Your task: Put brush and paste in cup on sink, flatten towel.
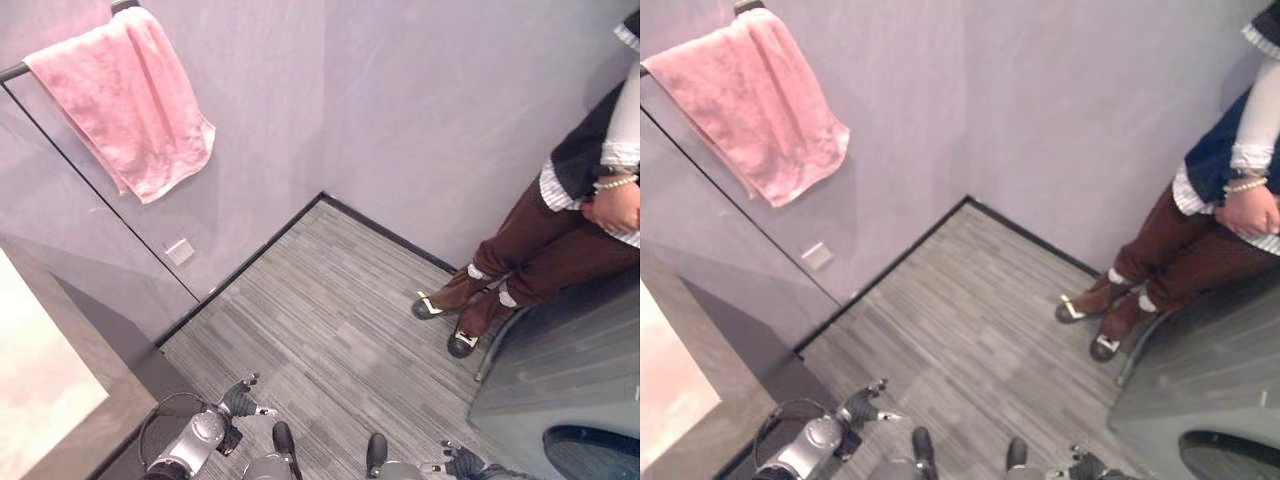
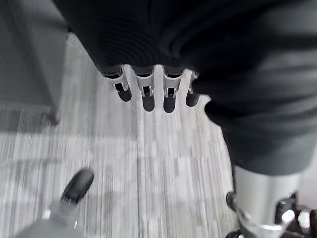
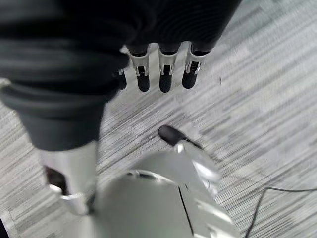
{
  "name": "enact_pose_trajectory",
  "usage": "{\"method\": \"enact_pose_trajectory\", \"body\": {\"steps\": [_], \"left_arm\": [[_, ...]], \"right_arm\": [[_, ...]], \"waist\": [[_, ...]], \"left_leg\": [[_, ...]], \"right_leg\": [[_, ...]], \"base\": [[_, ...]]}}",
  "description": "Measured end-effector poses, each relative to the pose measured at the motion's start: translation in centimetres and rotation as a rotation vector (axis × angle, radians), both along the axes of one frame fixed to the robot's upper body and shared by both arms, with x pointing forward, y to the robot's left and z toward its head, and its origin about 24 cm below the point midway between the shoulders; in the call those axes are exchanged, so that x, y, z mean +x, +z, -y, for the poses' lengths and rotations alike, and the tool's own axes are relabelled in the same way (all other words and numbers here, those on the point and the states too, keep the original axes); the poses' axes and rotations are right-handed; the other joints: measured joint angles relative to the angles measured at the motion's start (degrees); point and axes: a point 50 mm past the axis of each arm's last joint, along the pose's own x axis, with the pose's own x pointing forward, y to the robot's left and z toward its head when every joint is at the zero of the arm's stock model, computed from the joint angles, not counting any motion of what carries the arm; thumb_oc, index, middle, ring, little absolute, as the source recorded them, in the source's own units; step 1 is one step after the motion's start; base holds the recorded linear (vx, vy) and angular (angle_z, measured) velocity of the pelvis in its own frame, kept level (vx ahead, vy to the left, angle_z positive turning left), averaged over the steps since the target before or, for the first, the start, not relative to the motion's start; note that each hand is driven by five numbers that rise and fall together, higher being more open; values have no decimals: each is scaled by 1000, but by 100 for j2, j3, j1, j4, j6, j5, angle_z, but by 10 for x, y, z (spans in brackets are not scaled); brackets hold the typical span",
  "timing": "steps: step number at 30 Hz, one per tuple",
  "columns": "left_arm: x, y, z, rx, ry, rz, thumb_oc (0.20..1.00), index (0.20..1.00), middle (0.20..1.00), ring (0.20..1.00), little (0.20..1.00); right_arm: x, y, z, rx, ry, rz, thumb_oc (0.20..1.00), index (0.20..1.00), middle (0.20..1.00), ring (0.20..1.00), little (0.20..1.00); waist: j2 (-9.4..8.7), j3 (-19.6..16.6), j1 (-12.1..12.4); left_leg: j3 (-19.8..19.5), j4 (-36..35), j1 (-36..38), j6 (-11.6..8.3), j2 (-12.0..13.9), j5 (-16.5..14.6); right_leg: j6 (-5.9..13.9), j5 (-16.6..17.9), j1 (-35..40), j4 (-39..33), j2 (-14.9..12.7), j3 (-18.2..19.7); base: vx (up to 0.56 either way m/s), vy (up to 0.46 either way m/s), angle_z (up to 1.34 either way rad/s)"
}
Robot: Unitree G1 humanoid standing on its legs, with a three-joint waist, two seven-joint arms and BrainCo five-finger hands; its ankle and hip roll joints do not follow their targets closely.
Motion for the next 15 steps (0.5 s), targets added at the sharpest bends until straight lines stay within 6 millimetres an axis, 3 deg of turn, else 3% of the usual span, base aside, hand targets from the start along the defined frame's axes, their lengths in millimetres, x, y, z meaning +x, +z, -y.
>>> {"method": "enact_pose_trajectory", "body": {"steps": [2,4,6,7,8,13,14,15], "left_arm": [[3,4,-6,9,11,17,1000,1000,1000,1000,1000],[6,9,-13,27,6,34,1000,1000,1000,1000,1000],[6,9,-11,28,2,37,1000,1000,1000,1000,1000],[5,8,-6,10,-7,38,1000,1000,1000,1000,1000],[3,8,-6,8,-5,35,1000,1000,1000,1000,1000],[-8,1,-17,36,17,-12,1000,1000,1000,1000,1000],[-11,0,-20,43,15,-24,1000,1000,1000,1000,1000],[-12,0,-19,40,14,-27,1000,1000,1000,1000,1000]], "right_arm": [[17,4,-12,27,56,56,1000,1000,1000,1000,1000],[27,7,-23,58,77,100,1000,1000,1000,1000,1000],[37,10,-27,63,95,122,1000,1000,1000,1000,1000],[45,12,-31,74,110,145,1000,1000,1000,1000,1000],[45,13,-32,81,115,146,1000,1000,1000,1000,1000],[36,10,-31,87,109,124,1000,1000,1000,1000,1000],[30,8,-29,85,104,110,1000,1000,1000,1000,1000],[27,7,-26,75,98,95,1000,1000,1000,1000,1000]], "waist": [[-38,-23,94],[-145,-70,99],[-156,-70,135],[-163,-72,122],[-164,-63,118],[-176,-7,-68],[-218,34,-118],[-166,80,-171]], "left_leg": [[148,59,-2,177,-52,-99],[13,55,31,290,-175,-182],[38,11,96,294,-193,-184],[-89,-40,187,353,-233,-243],[-123,-173,300,345,-226,-222],[-435,-188,386,288,-143,-245],[-512,-189,378,151,-174,-197],[-577,-189,404,135,-135,-208]], "right_leg": [[60,-157,-155,394,-141,-61],[280,-176,-254,851,-175,5],[331,-201,-333,1109,-258,20],[489,-263,-319,1226,-201,31],[545,-484,-341,1331,-27,314],[371,-647,-341,667,738,873],[22,-366,-209,169,777,841],[20,-334,-133,112,827,784]], "base": [[154,232,-21],[149,207,8],[196,174,12],[172,125,15],[174,123,20],[145,69,31],[150,27,29],[199,12,33]]}}
